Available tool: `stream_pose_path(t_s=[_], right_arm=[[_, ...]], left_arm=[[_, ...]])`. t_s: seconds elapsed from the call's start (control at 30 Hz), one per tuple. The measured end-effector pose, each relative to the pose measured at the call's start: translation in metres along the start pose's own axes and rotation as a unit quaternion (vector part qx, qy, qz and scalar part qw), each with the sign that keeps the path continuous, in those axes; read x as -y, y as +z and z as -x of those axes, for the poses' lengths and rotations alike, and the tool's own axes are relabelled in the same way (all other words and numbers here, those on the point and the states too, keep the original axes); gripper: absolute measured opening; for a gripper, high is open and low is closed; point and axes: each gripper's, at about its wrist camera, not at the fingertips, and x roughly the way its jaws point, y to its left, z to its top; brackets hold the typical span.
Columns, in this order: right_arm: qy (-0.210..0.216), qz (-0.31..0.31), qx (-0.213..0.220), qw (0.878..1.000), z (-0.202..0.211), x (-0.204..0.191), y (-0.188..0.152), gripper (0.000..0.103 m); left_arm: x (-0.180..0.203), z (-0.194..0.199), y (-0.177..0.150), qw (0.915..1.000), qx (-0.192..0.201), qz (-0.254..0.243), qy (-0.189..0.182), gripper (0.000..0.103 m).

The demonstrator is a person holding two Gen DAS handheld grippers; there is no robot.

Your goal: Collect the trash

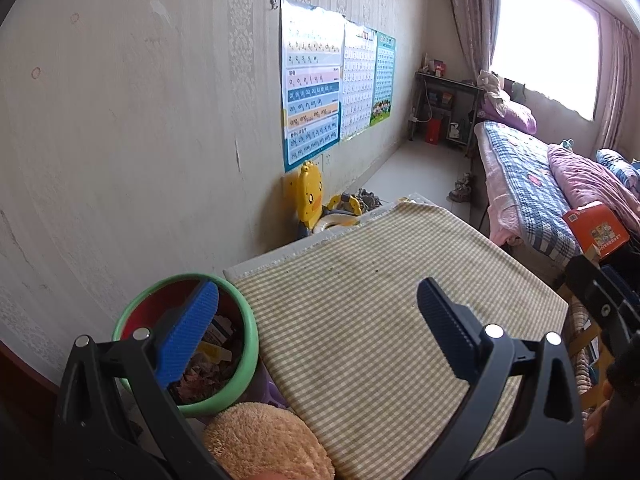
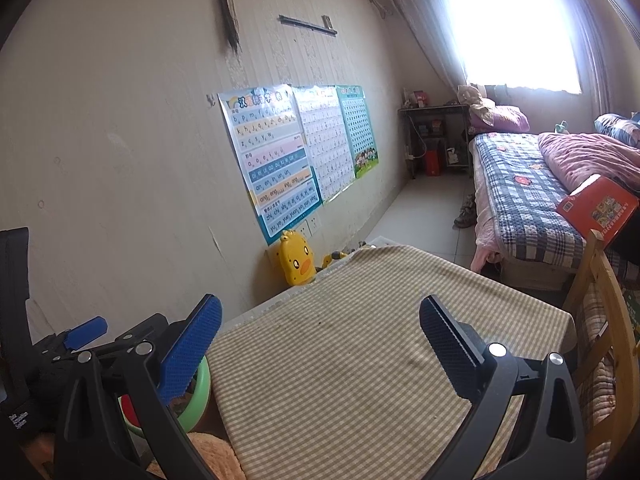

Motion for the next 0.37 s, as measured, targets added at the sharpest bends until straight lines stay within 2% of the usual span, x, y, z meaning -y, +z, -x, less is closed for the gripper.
stream_pose_path(t_s=[0.13,0.23,0.3,0.33,0.37], right_arm=[[-0.017,-0.011,-0.036,0.999,-0.026,0.016,-0.011,0.096],[-0.079,-0.016,-0.058,0.995,-0.064,0.048,-0.030,0.096],[-0.145,-0.024,-0.093,0.985,-0.104,0.085,-0.049,0.096],[-0.164,-0.030,-0.108,0.980,-0.120,0.100,-0.055,0.096],[-0.164,-0.030,-0.108,0.980,-0.120,0.100,-0.055,0.096]], left_arm=[[0.001,-0.009,-0.006,0.9999,-0.011,-0.004,-0.002,0.098],[-0.004,-0.018,-0.016,0.9995,-0.029,-0.004,-0.006,0.098],[-0.009,-0.025,-0.024,0.9990,-0.045,-0.002,-0.005,0.098],[-0.013,-0.028,-0.028,0.9987,-0.050,0.001,-0.005,0.098],[-0.017,-0.029,-0.032,0.9986,-0.052,0.004,-0.004,0.098]])
